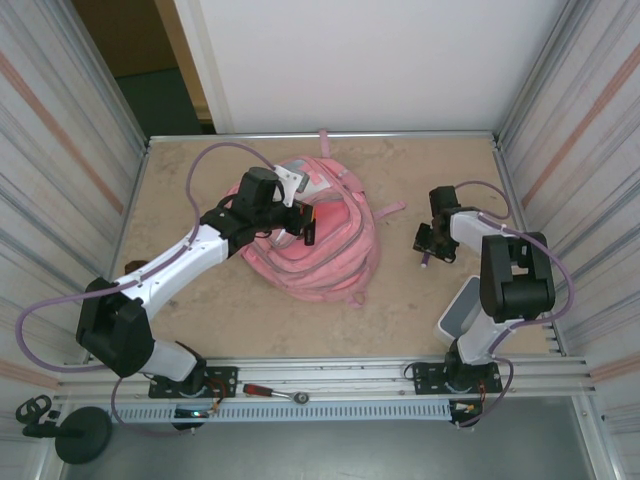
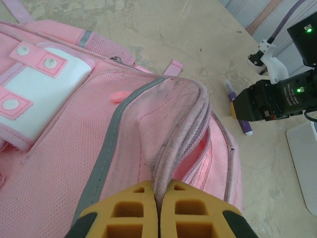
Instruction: Pack books, pencil case, and school supplies into a backpack
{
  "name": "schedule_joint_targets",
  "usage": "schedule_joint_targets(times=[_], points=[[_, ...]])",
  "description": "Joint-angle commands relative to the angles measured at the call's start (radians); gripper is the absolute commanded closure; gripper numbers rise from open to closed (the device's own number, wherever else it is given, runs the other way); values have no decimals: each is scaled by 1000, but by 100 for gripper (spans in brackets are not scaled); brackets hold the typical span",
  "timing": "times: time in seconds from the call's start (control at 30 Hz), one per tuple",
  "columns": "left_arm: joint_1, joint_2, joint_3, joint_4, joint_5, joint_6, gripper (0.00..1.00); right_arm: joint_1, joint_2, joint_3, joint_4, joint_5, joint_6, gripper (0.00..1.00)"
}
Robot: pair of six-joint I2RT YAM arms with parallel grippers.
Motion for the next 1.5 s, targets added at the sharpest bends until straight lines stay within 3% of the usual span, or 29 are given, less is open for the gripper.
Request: schedule_joint_targets(times=[0.0,0.13,0.27,0.57,0.73,1.1,1.47], points=[[-5,-59,-9,38,27,-8,100,-6,38,37,-42,0,-14,70],[-6,-67,-18,33,23,-1,100,-5,55,49,-49,-10,-21,84],[-6,-76,-17,15,5,12,100,-2,25,31,-30,-12,-24,91],[-6,-60,-20,28,5,0,100,42,-293,-70,56,-208,-13,93],[-6,-48,-11,31,10,-2,100,93,-402,-73,95,-430,26,91],[-15,-44,-14,37,11,-13,100,372,-365,18,202,-577,99,91],[-22,-50,-12,33,10,-13,100,494,-193,109,273,-590,162,91]])
